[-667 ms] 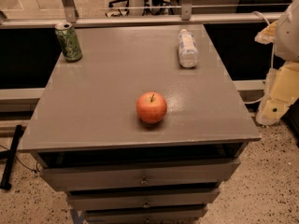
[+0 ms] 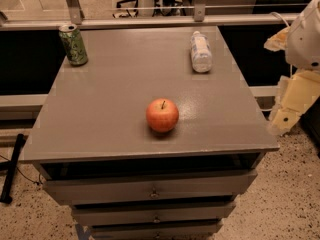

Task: Move apple near green can

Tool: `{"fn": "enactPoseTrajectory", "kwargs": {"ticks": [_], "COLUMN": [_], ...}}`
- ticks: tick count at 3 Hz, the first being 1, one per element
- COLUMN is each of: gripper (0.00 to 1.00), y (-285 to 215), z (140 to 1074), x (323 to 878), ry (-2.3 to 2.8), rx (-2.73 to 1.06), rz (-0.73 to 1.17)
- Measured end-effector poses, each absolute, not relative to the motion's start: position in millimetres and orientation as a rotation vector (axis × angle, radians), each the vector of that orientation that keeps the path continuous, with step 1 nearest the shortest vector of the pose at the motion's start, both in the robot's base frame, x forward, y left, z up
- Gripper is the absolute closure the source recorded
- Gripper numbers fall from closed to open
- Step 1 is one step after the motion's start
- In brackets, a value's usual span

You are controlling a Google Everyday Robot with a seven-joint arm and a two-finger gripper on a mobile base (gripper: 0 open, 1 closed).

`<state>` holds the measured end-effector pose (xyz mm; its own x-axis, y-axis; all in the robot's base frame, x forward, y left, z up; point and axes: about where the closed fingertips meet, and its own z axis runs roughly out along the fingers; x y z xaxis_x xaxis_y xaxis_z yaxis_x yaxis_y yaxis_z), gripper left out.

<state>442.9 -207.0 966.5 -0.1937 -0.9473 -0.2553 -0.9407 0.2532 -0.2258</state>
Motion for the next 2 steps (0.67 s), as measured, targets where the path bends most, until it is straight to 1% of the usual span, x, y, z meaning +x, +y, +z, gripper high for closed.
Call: {"fn": "enactPoseTrajectory", "kwargs": {"ticks": [1,2], "gripper": [0.0,0.0], "y": [-174.6,-126.0], "z": [929.6,884.2], "x": [446.7,452.7], "ry": [2.113,2.008], "rx": [-1.741,-1.729], "rz": [0.138,0.33]}}
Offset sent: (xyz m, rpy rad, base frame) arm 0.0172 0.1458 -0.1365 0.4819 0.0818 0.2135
